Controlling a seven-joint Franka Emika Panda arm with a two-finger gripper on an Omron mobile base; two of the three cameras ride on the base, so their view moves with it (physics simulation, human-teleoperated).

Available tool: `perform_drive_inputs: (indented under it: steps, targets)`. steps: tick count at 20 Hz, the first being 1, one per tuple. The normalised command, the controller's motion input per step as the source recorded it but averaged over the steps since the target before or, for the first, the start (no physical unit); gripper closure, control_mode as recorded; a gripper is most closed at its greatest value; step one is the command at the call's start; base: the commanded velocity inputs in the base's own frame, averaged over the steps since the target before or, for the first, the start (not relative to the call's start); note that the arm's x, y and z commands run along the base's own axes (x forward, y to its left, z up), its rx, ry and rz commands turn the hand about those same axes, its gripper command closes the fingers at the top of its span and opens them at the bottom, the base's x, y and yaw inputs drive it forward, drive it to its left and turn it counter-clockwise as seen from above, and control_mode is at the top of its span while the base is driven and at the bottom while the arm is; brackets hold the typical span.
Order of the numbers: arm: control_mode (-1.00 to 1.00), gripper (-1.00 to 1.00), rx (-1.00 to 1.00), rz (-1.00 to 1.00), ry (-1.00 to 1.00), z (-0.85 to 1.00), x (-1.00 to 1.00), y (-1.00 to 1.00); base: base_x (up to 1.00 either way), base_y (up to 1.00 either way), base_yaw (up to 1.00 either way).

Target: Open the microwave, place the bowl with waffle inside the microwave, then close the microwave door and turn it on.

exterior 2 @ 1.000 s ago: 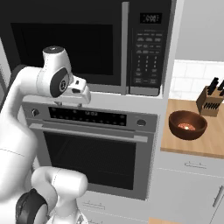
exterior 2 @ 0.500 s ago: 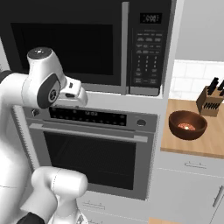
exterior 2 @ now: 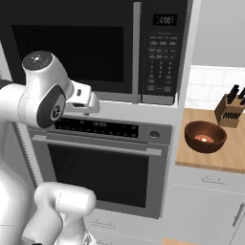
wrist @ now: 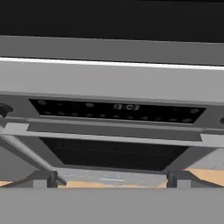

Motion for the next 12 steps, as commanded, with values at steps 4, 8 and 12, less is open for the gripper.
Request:
perform_drive_inputs:
  steps: [4,8,12]
  targets:
    - [-1.00,-1.00,0.00,0.00,-0.06,0.29,0.00,-0.29,0.00,0.00,0.00]
    - [-1.00,-1.00,0.00,0.00,-0.07,0.22,0.00,-0.26,0.00,0.00,0.00]
    - [-1.00,-1.00,0.00,0.00,-0.12,0.21,-0.08,-0.34,0.00,0.00,0.00]
